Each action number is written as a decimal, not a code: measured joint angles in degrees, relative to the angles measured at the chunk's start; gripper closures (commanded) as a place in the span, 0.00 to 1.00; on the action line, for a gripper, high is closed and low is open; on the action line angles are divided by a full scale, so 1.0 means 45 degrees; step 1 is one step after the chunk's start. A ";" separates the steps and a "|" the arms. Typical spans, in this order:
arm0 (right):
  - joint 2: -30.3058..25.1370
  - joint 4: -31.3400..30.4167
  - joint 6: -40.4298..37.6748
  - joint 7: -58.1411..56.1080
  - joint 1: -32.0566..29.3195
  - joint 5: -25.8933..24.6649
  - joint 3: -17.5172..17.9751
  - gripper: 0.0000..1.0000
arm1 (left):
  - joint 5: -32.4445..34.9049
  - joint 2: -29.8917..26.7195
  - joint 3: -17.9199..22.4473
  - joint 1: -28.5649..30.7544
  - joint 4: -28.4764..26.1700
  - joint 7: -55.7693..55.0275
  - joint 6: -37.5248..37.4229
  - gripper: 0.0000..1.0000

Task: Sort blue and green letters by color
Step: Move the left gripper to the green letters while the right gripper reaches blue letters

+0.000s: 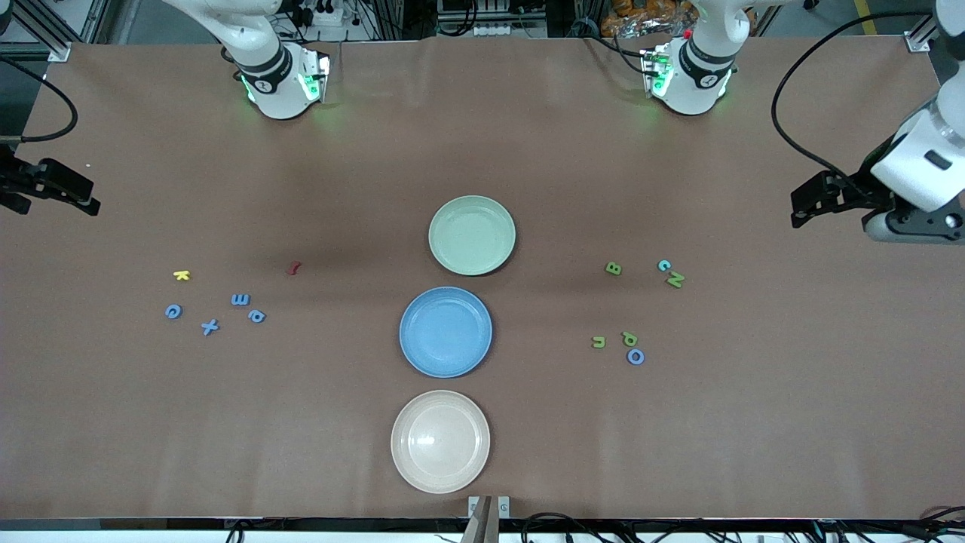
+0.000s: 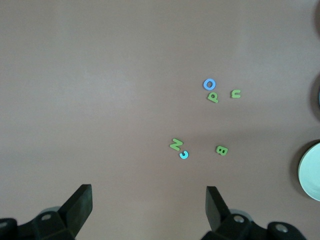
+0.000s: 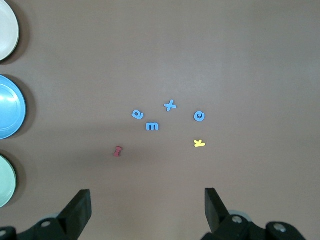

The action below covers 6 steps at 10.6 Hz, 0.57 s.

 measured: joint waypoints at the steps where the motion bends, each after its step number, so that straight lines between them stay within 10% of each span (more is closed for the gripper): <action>1: 0.0004 0.0000 -0.0009 0.0000 0.0000 0.0000 -0.0003 0.00 | 0.0000 0.0202 -0.0009 -0.0006 -0.0212 0.0001 -0.0001 0.00; 6: 0.0406 -0.0419 0.0438 0.0005 0.0011 0.0001 0.0010 0.00 | 0.0000 0.0600 -0.0050 -0.0060 -0.3643 0.0212 0.3103 0.00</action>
